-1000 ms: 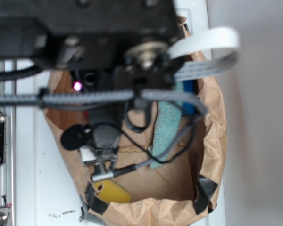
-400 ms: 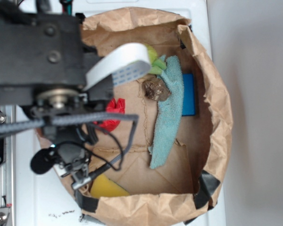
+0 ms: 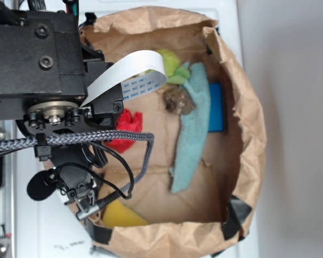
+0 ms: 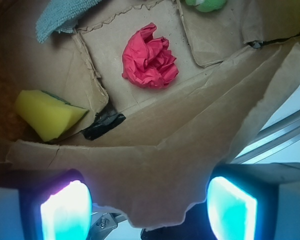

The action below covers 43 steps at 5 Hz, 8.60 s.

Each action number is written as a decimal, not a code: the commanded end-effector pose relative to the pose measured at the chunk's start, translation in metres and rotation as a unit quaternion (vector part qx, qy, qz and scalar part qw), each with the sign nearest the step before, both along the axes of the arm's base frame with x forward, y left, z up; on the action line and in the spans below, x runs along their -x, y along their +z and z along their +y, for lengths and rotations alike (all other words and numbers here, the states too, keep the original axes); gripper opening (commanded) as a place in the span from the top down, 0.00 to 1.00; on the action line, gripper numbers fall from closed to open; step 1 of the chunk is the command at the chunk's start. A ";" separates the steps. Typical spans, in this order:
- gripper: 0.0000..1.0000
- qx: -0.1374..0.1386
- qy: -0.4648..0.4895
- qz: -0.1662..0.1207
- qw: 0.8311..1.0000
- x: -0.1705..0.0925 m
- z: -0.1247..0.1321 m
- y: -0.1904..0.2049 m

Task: Grab the green sponge.

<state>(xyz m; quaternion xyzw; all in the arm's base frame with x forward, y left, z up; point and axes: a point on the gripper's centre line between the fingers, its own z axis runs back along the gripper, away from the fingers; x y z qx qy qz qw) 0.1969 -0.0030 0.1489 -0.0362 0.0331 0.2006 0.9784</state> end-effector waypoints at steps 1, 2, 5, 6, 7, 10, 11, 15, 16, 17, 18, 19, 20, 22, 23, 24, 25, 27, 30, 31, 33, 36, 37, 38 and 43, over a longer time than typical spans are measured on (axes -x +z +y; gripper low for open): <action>0.00 0.003 -0.016 -0.020 1.000 0.005 0.003 0.001; 0.00 -0.011 -0.006 -0.049 0.999 -0.015 -0.002 -0.004; 0.00 -0.011 0.054 -0.049 0.997 -0.059 -0.008 0.013; 0.00 -0.034 0.056 -0.042 0.997 -0.063 -0.005 -0.006; 0.00 -0.055 0.054 -0.043 0.996 -0.065 0.002 -0.028; 0.00 -0.050 0.008 -0.027 0.998 -0.061 -0.012 -0.066; 0.00 -0.040 0.000 -0.014 0.999 -0.060 -0.017 -0.070; 0.00 -0.002 -0.019 0.003 1.000 -0.060 -0.035 -0.095; 0.00 0.057 -0.030 0.025 0.998 -0.060 -0.036 -0.092; 0.00 0.073 -0.034 0.026 0.996 -0.061 -0.037 -0.088; 0.00 0.077 -0.037 0.024 0.996 -0.062 -0.040 -0.088; 0.00 0.078 -0.041 0.025 0.996 -0.064 -0.042 -0.086; 0.00 0.077 -0.049 0.033 0.995 -0.061 -0.042 -0.083; 0.00 0.087 -0.063 0.035 0.994 -0.053 -0.035 -0.067; 0.00 0.095 -0.096 0.004 0.991 -0.046 -0.038 -0.064; 0.00 0.090 -0.155 -0.074 0.981 -0.040 -0.045 -0.060; 0.00 0.101 -0.164 -0.083 0.978 -0.043 -0.047 -0.059; 0.00 0.089 -0.160 -0.071 0.980 -0.048 -0.052 -0.066; 0.00 0.089 -0.160 -0.071 0.980 -0.048 -0.052 -0.066; 0.00 0.090 -0.180 -0.090 0.975 -0.058 -0.051 -0.075; 0.00 0.152 -0.222 -0.087 0.959 -0.080 -0.045 -0.085; 0.00 0.179 -0.287 -0.060 0.939 -0.059 -0.069 -0.090; 0.00 0.184 -0.302 -0.054 0.934 -0.052 -0.072 -0.089; 0.00 0.192 -0.320 -0.046 0.927 -0.039 -0.078 -0.086; 0.00 0.172 -0.341 -0.028 0.924 -0.011 -0.106 -0.109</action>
